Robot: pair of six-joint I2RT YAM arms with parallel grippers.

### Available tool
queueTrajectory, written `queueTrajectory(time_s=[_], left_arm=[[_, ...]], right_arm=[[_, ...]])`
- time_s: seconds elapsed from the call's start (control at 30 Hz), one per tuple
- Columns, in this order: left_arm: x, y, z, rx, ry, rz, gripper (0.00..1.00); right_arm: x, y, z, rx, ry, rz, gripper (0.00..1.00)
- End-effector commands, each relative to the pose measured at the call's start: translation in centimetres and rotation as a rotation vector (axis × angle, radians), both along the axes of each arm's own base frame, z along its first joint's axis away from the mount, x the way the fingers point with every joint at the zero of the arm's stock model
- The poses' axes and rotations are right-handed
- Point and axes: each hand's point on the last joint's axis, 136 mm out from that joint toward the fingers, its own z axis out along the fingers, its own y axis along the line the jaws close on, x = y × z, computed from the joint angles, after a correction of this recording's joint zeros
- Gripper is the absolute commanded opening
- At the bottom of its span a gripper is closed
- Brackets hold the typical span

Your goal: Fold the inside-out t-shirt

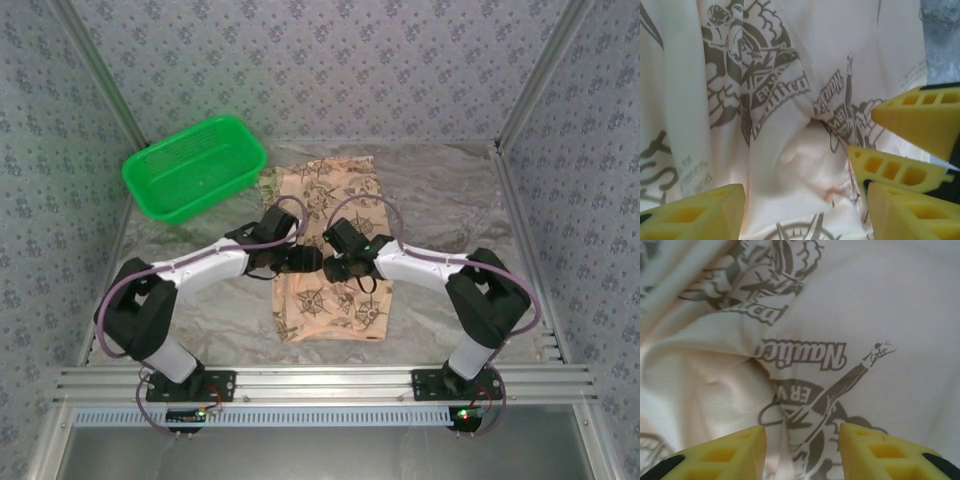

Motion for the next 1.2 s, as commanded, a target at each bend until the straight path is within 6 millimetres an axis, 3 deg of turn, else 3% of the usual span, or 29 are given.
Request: queueTrajectory(time_s=[0.0,0.07,0.13,0.17,0.27,0.37,0.47,0.53,0.6,0.73,0.93,1.0,1.1,1.17], left_arm=[[0.3,0.0,-2.5,0.055,0.066,0.031,0.60],[0.2,0.1,-3.7,0.084,0.095,0.029,0.54],[0.1,0.1,-4.1,0.092,0.098,0.014,0.43],[0.0,0.1,-4.0,0.092,0.091,0.002,0.40],[-0.2,0.4,-2.9,0.084,0.035,-0.041,0.33],[-0.7,0.4,-1.5,0.060,-0.038,-0.117,0.18],[-2.0,0.3,-0.3,0.028,-0.085,-0.215,0.17],[-2.6,0.8,0.4,0.032,-0.121,-0.253,0.27],[-2.9,1.2,1.2,0.028,-0.169,-0.270,0.51],[-2.5,0.4,2.6,-0.040,-0.306,-0.281,0.70],[-1.0,-2.0,2.3,-0.036,-0.433,-0.361,0.72],[-0.6,-2.4,1.9,-0.025,-0.435,-0.374,0.68],[-0.7,-3.4,2.5,-0.067,-0.447,-0.415,0.39],[-1.7,-4.2,3.7,-0.155,-0.474,-0.469,0.17]], right_arm=[[0.9,-0.5,-1.4,-0.062,-0.050,0.002,0.40],[1.2,-0.8,-1.8,-0.078,-0.061,-0.017,0.28],[1.5,-1.3,-1.3,-0.081,-0.081,-0.045,0.13],[1.5,-1.3,-0.7,-0.067,-0.085,-0.047,0.10],[1.4,-1.2,1.1,-0.003,-0.068,-0.034,0.07],[1.1,-1.1,2.6,0.086,-0.010,-0.002,0.06],[-0.9,0.4,4.3,0.212,0.087,0.142,0.06],[-3.2,1.4,5.7,0.284,0.136,0.247,0.06],[-5.0,1.8,6.6,0.351,0.171,0.299,0.06],[-7.0,1.9,7.7,0.458,0.195,0.368,0.07],[-7.5,1.8,8.6,0.560,0.206,0.423,0.06],[-7.6,1.6,8.8,0.564,0.200,0.436,0.06],[-7.2,0.7,8.8,0.548,0.185,0.421,0.06],[-5.8,-0.9,8.0,0.490,0.150,0.336,0.09]])
